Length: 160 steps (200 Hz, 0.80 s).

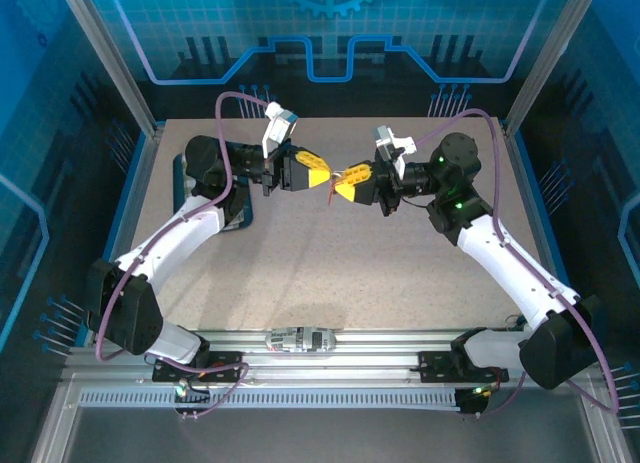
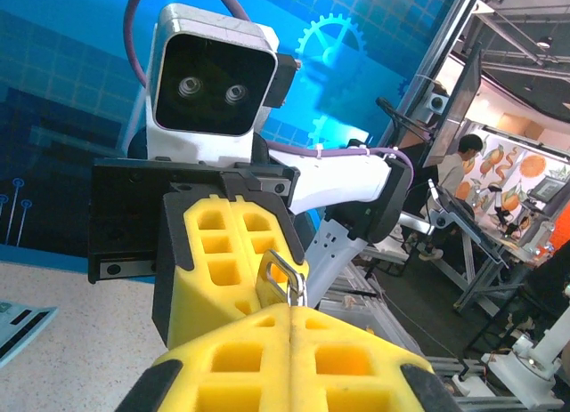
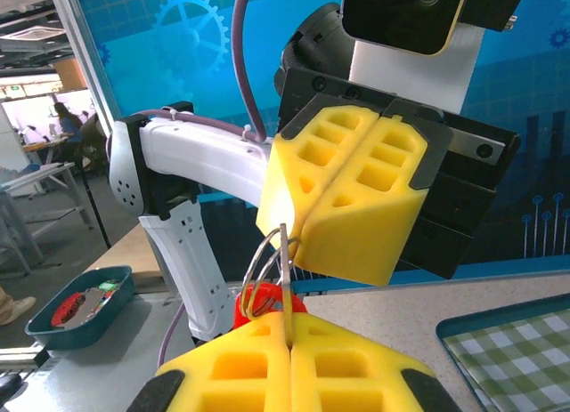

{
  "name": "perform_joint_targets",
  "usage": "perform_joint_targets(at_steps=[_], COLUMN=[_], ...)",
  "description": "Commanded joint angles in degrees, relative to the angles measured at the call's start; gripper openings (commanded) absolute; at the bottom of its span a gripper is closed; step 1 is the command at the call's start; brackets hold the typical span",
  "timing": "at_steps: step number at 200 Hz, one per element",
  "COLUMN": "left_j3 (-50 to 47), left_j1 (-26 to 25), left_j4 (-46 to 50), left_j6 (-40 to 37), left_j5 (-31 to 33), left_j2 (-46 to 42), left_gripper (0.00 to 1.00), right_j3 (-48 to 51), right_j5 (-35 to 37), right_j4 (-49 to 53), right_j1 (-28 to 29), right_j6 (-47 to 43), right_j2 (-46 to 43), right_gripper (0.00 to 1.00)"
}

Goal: Remove the keys from the keyring

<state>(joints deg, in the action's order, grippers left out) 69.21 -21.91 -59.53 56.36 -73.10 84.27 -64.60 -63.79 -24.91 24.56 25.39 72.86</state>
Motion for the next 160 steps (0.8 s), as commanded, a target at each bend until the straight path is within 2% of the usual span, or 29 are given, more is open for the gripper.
perform_joint_targets(at_steps=[1, 105, 155, 160], left_j3=[-0.72, -3.38, -3.47, -3.53], left_j1=[0.07, 1.08, 1.13, 1.21], left_j4=[-1.09, -2.45, -2.51, -2.33], left_j6=[-1.76, -1.93, -1.85, -1.97], left_j5=[0.60, 2.16, 2.44, 2.86], left_j2=[-1.46, -3.50, -3.85, -3.98], left_gripper=[0.00, 0.00, 0.00, 0.07], right_j3=[-0.20, 2.16, 1.76, 1.76], right_j5=[1.73, 3.08, 3.41, 3.48], right_j4=[0.73, -3.29, -1.21, -0.91], right_j1=[-0.74, -1.62, -1.60, -1.58], right_j6=[-1.47, 0.01, -1.02, -1.23], right_j2=[-1.34, -3.11, -3.35, -3.44], right_gripper=[0.00, 0.00, 0.00, 0.00])
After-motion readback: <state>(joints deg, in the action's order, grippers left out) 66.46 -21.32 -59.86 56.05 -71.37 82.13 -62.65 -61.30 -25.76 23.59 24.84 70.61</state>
